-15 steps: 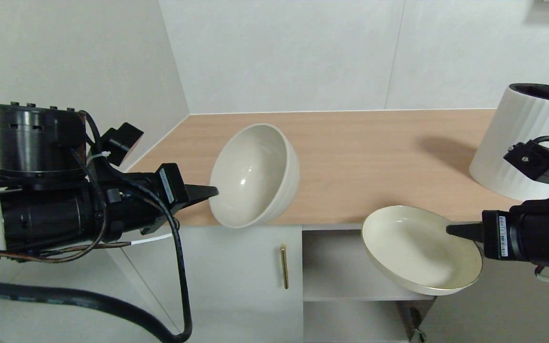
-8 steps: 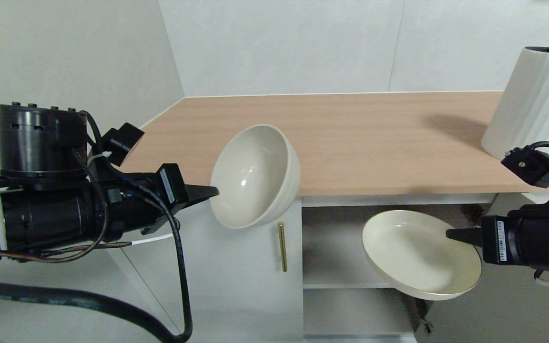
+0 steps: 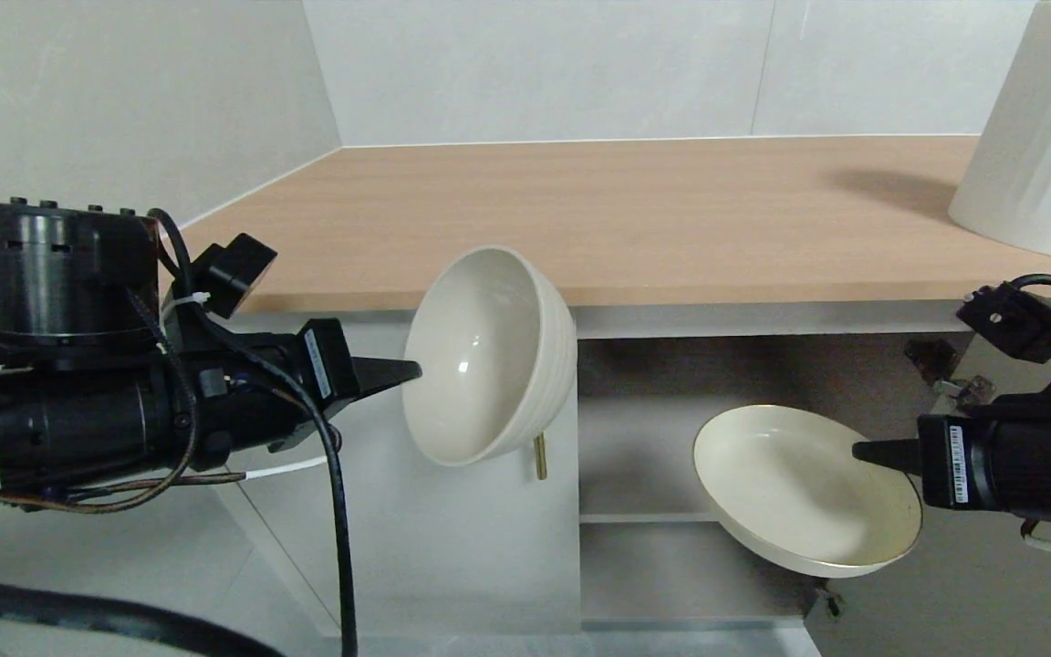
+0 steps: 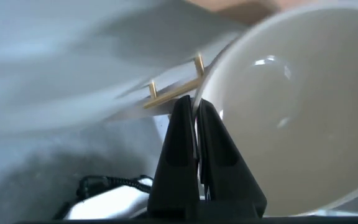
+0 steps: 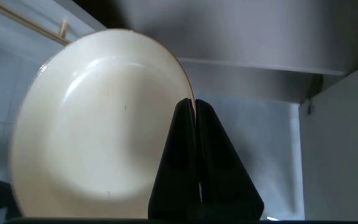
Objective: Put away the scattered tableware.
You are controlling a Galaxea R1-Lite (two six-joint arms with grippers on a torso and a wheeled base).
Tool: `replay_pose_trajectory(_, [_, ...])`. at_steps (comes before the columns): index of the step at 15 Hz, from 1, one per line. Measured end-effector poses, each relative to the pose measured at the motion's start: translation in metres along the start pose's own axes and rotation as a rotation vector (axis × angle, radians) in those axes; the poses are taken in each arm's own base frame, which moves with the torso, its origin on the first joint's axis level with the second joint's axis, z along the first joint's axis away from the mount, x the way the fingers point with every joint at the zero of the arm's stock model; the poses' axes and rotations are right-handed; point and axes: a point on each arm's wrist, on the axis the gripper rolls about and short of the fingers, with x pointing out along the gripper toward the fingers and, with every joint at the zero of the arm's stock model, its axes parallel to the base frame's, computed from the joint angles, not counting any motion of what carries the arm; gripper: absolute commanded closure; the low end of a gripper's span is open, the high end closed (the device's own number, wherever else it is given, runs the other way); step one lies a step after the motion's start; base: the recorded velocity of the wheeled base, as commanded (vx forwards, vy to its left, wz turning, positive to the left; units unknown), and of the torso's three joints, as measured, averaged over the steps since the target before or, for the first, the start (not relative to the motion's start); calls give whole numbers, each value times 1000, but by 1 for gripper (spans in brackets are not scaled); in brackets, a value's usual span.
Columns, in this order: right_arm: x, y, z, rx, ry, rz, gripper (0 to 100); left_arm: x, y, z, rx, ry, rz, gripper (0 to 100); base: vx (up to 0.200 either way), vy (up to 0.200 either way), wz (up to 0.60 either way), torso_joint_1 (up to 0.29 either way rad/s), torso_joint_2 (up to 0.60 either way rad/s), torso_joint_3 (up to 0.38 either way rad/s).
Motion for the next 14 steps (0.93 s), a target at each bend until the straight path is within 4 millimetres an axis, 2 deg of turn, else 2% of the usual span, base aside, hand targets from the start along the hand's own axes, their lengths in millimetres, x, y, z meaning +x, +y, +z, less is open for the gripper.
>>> replay_pose_trajectory(2, [1, 0, 0, 0, 2, 0, 100, -15, -4, -5, 79, 12, -81, 100, 0, 0, 0, -6, 38, 18])
replay_pose_trajectory(4, [3, 0, 0, -1, 8, -3, 100, -35, -10, -15, 155, 73, -233, 100, 0, 0, 0, 0, 0, 0])
replay_pose_trajectory(5, [4, 0, -1, -1, 11, -4, 100, -40, -9, -18, 175, 78, -245, 100, 0, 0, 0, 0, 0, 0])
replay_pose_trajectory(9, [8, 0, -2, 0, 11, -5, 100, -32, 0, -34, 226, 169, -210, 100, 0, 0, 0, 0, 0, 0])
replay_pose_trajectory(11, [13, -1, -3, -2, 26, -11, 100, -27, 6, -44, 236, 273, -160, 100, 0, 0, 0, 0, 0, 0])
replay_pose_trajectory(14, [20, -2, -4, 1, 46, -26, 100, -18, 10, -49, 271, 311, -30, 100, 0, 0, 0, 0, 0, 0])
